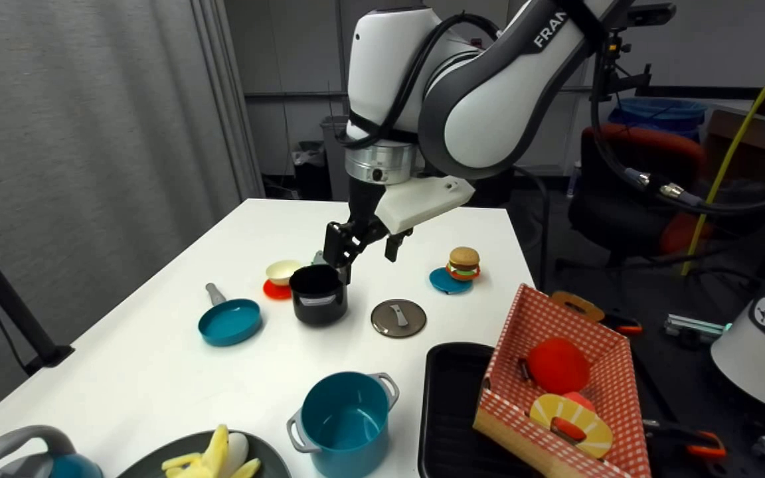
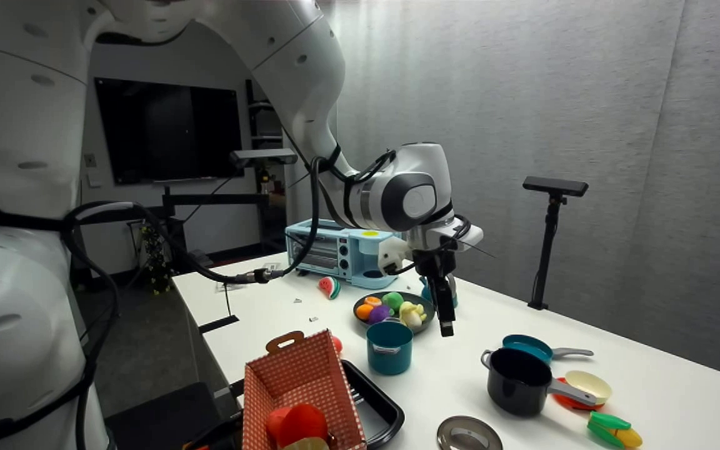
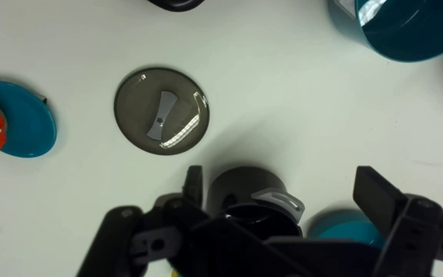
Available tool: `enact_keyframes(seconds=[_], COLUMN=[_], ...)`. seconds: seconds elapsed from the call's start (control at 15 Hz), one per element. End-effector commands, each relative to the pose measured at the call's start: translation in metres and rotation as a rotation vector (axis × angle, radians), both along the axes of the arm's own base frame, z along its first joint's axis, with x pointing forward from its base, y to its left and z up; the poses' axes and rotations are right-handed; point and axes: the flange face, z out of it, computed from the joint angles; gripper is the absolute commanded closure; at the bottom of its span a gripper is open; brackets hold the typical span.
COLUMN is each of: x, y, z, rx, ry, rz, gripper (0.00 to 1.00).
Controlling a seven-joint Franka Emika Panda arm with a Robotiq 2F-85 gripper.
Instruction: Pick up the lid from the table and put it on the black pot
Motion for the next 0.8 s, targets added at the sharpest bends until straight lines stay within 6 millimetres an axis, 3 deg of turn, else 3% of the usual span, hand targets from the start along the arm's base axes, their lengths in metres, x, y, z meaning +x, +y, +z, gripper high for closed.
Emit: enact_keyframes(seconds=[0.0,0.67,0.73], x=[0.011,0.006,0.010], y=[0.001,0.001,0.009], z=[-0.001,-0.004,0.030], rx=[-0.033,-0.026,-0.005], ry=[-0.053,-0.026,-0.015], rz=[-0.104,-0.088,-0.105], gripper=[0.00,0.00,0.00])
